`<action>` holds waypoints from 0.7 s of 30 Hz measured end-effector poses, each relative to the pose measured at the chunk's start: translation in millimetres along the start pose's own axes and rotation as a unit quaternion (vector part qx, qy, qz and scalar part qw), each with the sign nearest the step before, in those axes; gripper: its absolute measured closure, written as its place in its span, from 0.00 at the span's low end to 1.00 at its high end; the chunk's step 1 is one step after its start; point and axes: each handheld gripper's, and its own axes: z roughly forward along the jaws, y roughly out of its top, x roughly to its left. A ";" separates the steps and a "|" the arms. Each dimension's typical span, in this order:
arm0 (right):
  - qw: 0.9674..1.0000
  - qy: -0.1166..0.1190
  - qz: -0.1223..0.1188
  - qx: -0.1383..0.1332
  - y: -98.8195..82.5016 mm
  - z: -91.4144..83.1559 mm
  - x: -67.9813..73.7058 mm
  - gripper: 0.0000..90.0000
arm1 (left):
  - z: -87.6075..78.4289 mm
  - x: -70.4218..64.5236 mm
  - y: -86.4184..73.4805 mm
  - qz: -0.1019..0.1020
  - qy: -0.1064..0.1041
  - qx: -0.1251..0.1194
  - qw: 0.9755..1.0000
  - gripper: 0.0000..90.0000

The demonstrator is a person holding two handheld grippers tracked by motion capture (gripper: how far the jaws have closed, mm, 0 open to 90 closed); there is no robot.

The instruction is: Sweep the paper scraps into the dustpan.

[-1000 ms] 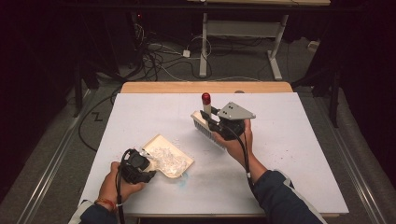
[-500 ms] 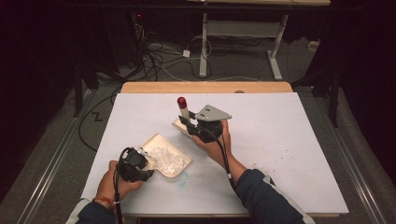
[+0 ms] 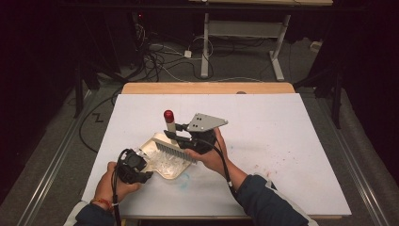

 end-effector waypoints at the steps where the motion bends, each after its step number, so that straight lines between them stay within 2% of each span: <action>1: 1.000 -0.003 0.003 -0.001 1.2 -2.9 -0.9 0.78 | -0.2 0.1 -0.5 -0.003 -0.001 -0.001 1.000 0.70; 7: 1.000 -0.025 0.002 -0.009 5.8 -30.9 -8.7 0.78 | -5.1 5.2 -5.6 -0.004 0.000 -0.003 1.000 0.70; 12: 1.000 -0.023 0.003 0.000 3.6 -60.5 -12.8 0.78 | -11.4 12.3 -11.5 -0.001 -0.004 0.003 1.000 0.70; 15: 1.000 -0.009 0.007 0.003 0.0 -77.6 -12.5 0.78 | -15.5 15.1 -15.3 0.000 -0.001 0.007 1.000 0.70; 21: 0.999 0.044 0.021 0.016 -5.5 -103.5 -1.3 0.78 | -17.0 15.4 -22.4 -0.003 -0.001 0.013 1.000 0.70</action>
